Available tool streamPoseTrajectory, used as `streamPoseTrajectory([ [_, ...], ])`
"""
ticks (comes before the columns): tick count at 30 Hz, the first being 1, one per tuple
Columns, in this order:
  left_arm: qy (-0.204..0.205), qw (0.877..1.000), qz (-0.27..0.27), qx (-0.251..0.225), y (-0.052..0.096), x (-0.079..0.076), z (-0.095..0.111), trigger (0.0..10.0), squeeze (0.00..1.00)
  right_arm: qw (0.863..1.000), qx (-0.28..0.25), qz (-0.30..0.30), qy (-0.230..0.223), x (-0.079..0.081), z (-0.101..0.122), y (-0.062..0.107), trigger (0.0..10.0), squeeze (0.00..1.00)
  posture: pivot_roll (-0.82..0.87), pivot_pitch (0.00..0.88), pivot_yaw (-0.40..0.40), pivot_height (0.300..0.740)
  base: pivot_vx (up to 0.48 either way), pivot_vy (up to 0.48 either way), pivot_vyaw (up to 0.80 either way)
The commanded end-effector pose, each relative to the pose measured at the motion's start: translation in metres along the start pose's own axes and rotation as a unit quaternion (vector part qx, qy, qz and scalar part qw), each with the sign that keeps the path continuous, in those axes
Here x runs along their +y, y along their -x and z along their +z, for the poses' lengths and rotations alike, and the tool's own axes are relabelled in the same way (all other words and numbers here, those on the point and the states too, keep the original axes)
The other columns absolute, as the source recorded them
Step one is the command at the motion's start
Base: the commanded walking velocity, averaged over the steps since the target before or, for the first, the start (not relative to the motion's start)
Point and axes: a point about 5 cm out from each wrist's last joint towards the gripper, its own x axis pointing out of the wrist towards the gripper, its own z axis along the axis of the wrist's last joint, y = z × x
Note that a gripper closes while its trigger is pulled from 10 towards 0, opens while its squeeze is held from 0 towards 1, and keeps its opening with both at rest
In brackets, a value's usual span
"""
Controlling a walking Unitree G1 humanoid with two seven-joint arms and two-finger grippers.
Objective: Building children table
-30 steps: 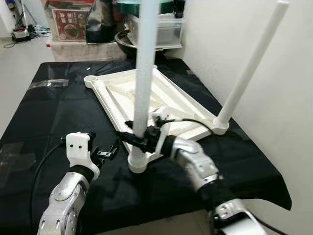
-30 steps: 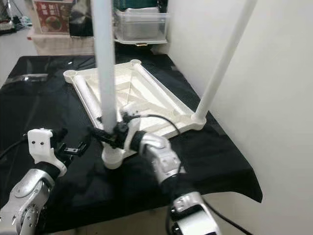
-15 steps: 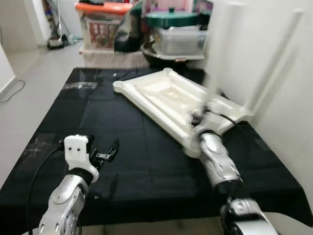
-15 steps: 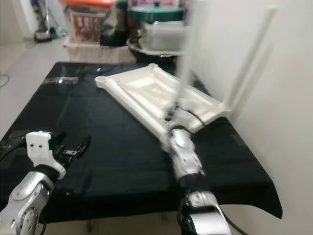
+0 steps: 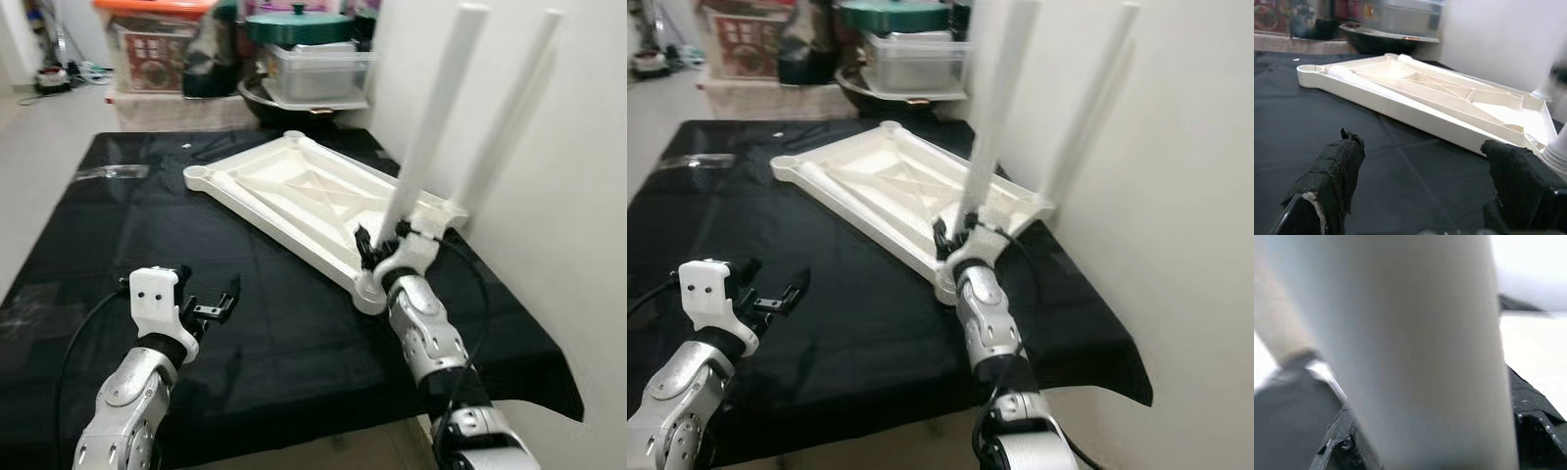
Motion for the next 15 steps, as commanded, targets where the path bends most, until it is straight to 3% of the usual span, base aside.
streamPoseTrajectory([
  [1, 0.001, 1.0, 0.0, 0.002, 0.0, 0.001, 0.0, 10.0, 0.0, 0.993, -0.033, 0.115, -0.003, 0.019, 0.02, -0.008, 10.0, 0.0, 0.11, 0.0, -0.106, 0.74, 0.0, 0.0, 0.0],
  [2, 0.001, 1.0, 0.0, 0.002, 0.0, 0.001, 0.0, 10.0, 0.0, 0.993, -0.033, 0.115, -0.003, 0.019, 0.02, -0.008, 10.0, 0.0, 0.11, 0.0, -0.106, 0.74, 0.0, 0.0, 0.0],
  [3, 0.001, 1.0, 0.0, 0.001, 0.0, 0.002, 0.0, 10.0, 0.0, 0.982, -0.025, 0.188, -0.01, 0.026, 0.023, -0.007, 10.0, 0.0, 0.11, 0.0, -0.106, 0.74, 0.0, 0.0, 0.0],
  [5, 0.002, 1.0, -0.002, 0.001, -0.001, 0.001, 0.0, 10.0, 0.0, 0.924, 0.028, 0.381, 0.0, 0.045, 0.014, 0.011, 10.0, 0.0, 0.11, 0.0, -0.11, 0.74, 0.0, 0.0, 0.0],
  [6, 0.002, 1.0, -0.002, 0.001, -0.001, 0.001, 0.0, 10.0, 0.0, 0.924, 0.028, 0.381, 0.0, 0.045, 0.014, 0.011, 10.0, 0.0, 0.11, 0.0, -0.11, 0.74, 0.0, 0.0, 0.0],
  [8, 0.003, 1.0, -0.003, 0.001, -0.002, 0.0, 0.001, 10.0, 0.0, 0.886, 0.066, 0.459, 0.013, 0.054, 0.0, 0.027, 10.0, 0.0, 0.11, 0.0, -0.113, 0.74, 0.0, 0.0, 0.0],
  [10, 0.003, 1.0, -0.004, 0.0, -0.002, -0.002, 0.001, 10.0, 0.0, 0.909, 0.05, 0.412, 0.021, 0.059, -0.009, 0.022, 10.0, 0.0, 0.12, 0.0, -0.121, 0.74, 0.0, 0.0, 0.0],
  [11, 0.003, 1.0, -0.003, 0.0, -0.002, -0.002, 0.001, 10.0, 0.0, 0.916, 0.055, 0.398, 0.008, 0.06, -0.014, 0.02, 3.6, 0.0, 0.13, 0.0, -0.122, 0.74, 0.0, 0.0, 0.0],
  [13, 0.003, 1.0, -0.003, 0.0, -0.002, -0.002, 0.001, 10.0, 0.0, 0.919, 0.06, 0.391, -0.002, 0.061, -0.017, 0.018, 3.6, 0.0, 0.13, 0.0, -0.122, 0.74, 0.0, 0.0, 0.0],
  [14, 0.003, 1.0, -0.002, 0.0, -0.001, -0.002, 0.001, 10.0, 0.0, 0.925, 0.064, 0.374, -0.007, 0.062, -0.021, 0.017, 0.0, 0.0, 0.12, 0.0, -0.118, 0.74, 0.0, 0.0, 0.0],
  [15, 0.003, 1.0, -0.002, 0.0, -0.001, -0.002, 0.001, 10.0, 0.0, 0.925, 0.064, 0.374, -0.007, 0.062, -0.021, 0.017, 0.0, 0.0, 0.12, 0.0, -0.118, 0.74, 0.0, 0.0, 0.0],
])
